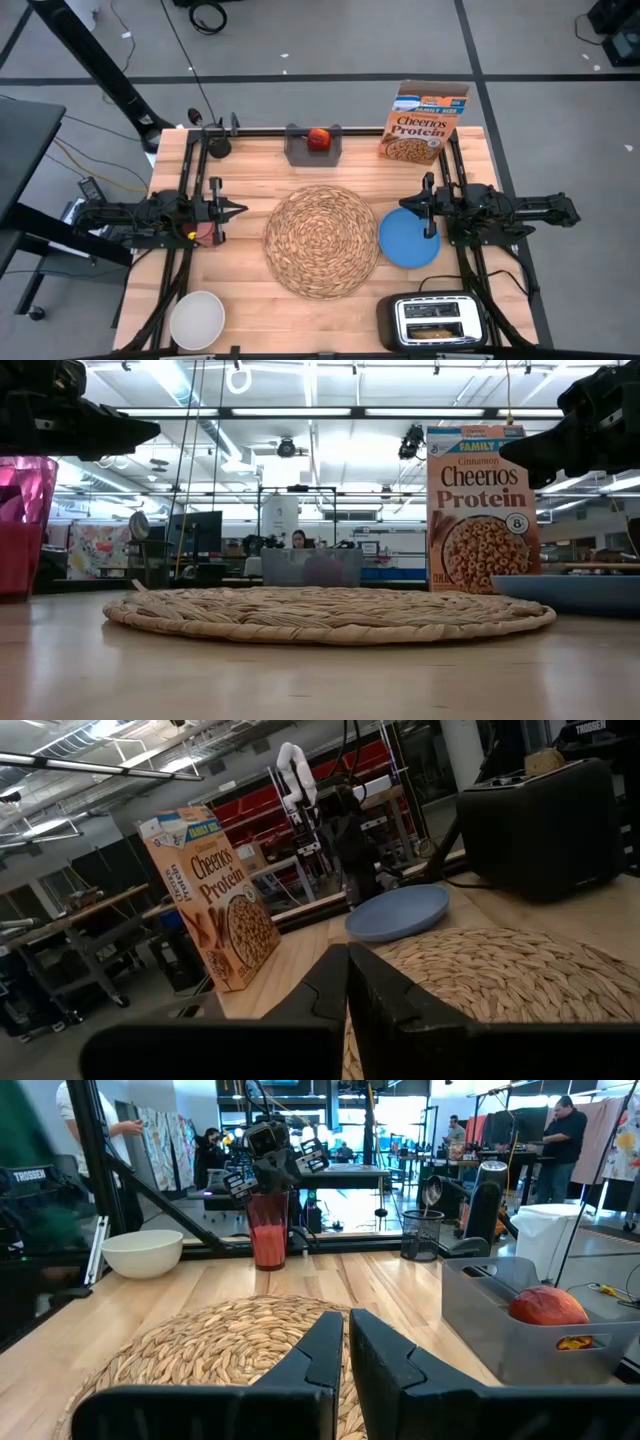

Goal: Arrange a breakfast setting

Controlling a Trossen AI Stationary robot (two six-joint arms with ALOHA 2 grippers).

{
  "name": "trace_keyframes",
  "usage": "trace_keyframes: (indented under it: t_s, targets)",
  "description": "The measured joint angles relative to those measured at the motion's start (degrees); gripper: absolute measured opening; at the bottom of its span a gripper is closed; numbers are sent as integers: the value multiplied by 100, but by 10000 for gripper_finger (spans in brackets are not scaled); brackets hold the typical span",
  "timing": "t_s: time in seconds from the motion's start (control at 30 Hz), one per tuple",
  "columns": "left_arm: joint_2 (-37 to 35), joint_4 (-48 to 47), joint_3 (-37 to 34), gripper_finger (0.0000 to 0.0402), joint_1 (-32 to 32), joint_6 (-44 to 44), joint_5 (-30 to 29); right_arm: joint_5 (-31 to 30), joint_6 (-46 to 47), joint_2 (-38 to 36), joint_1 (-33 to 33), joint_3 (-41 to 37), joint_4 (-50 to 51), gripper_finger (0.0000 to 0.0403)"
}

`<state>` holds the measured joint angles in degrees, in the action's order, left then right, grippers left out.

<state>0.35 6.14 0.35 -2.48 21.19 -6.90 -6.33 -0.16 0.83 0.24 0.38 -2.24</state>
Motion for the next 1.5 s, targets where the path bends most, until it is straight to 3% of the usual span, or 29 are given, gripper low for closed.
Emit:
trace_keyframes:
  t_s: [0.97, 1.5]
  targets:
    - [1, 1, -1, 18, 2, 4, 0, 0, 0, 0, 1, 0, 0, 34]
    - [0, 1, 1, 18, 7, 1247, -326, 0, 0, -1, -1, 0, 0, 34]
